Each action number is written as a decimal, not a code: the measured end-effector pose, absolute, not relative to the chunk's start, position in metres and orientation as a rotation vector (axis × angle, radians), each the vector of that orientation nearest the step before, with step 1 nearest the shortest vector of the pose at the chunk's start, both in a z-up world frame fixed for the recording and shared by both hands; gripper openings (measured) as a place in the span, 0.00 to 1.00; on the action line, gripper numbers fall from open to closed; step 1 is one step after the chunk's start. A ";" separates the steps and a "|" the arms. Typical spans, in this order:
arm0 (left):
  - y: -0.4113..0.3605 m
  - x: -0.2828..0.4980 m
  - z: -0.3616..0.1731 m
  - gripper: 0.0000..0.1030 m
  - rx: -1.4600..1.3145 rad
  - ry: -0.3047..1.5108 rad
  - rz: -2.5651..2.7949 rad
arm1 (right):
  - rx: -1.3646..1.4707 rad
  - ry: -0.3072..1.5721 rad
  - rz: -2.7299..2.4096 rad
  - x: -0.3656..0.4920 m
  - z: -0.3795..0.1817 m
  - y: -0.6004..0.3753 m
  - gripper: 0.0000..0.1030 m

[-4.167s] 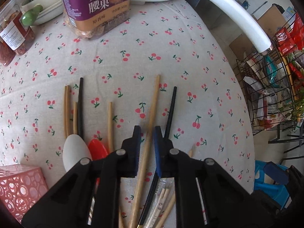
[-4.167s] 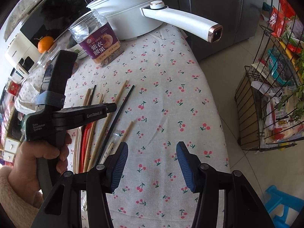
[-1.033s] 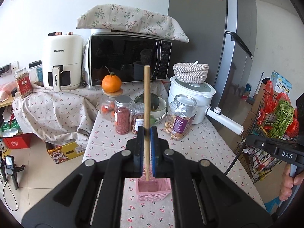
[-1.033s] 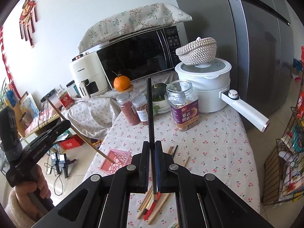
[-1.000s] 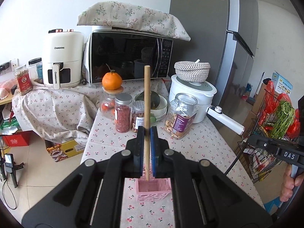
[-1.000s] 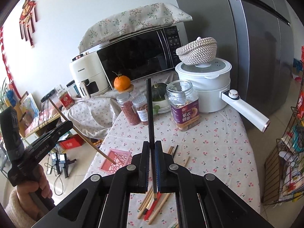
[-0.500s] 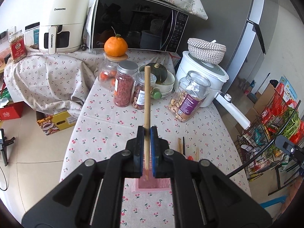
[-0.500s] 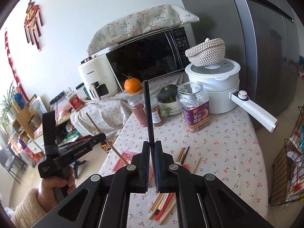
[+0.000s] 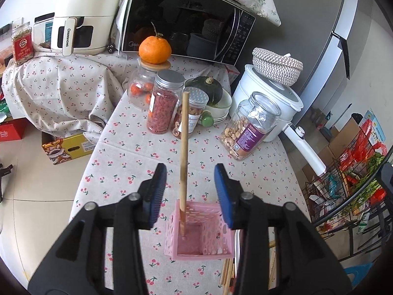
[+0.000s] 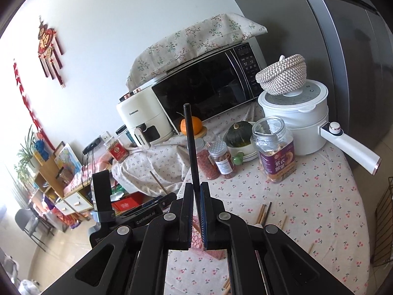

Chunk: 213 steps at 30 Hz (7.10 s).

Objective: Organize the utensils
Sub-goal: 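Lift both chopsticks and carry them over the pink basket, lowering them in, then open the left gripper while the right gripper opens, dropping both chopsticks into the basket, then grasp another wooden chopstick from the pile with the left gripper, then grasp a wooden chopstick with the right gripper while the left gripper lifts its chopstick, then lower the left chopstick into the pink basket and open while the right gripper carries its chopstick over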

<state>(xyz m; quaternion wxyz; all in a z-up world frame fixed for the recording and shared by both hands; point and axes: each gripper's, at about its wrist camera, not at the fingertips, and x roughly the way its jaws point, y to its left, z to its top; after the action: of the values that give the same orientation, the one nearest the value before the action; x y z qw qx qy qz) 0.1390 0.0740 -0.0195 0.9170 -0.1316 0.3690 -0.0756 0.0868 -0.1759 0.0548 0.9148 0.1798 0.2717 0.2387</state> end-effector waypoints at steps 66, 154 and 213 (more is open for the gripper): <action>-0.078 0.085 -0.062 0.67 0.068 1.019 -0.414 | 0.440 1.107 0.053 0.096 -0.099 -0.312 0.69; 0.002 0.053 -0.005 0.06 -0.035 0.813 -0.452 | 0.294 1.082 0.074 0.129 -0.131 -0.247 0.05; 0.078 0.091 -0.003 0.69 -0.189 0.694 -0.161 | 0.342 0.449 0.385 0.054 0.061 -0.188 0.05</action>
<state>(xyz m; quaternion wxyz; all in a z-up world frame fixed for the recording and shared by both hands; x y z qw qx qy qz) 0.0912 0.0776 -0.0031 0.9328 -0.0923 0.3394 -0.0788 0.0538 -0.1882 0.0611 0.9422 0.1675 0.2201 0.1889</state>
